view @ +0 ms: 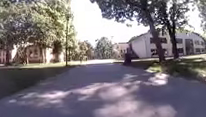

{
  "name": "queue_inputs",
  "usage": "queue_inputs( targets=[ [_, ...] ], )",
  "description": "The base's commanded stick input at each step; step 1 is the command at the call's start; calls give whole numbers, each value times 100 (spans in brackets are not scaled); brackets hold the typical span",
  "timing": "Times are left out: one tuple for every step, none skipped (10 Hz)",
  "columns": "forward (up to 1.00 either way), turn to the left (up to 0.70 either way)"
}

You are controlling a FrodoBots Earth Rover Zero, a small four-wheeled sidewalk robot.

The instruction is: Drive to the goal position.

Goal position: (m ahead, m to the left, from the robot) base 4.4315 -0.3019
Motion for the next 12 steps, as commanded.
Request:
queue_inputs(
  targets=[
    [45,0],
    [45,0],
    [45,0],
    [45,0],
    [45,0],
    [45,0],
    [45,0],
    [45,0],
    [45,0],
    [45,0],
    [45,0],
    [45,0]
  ],
)
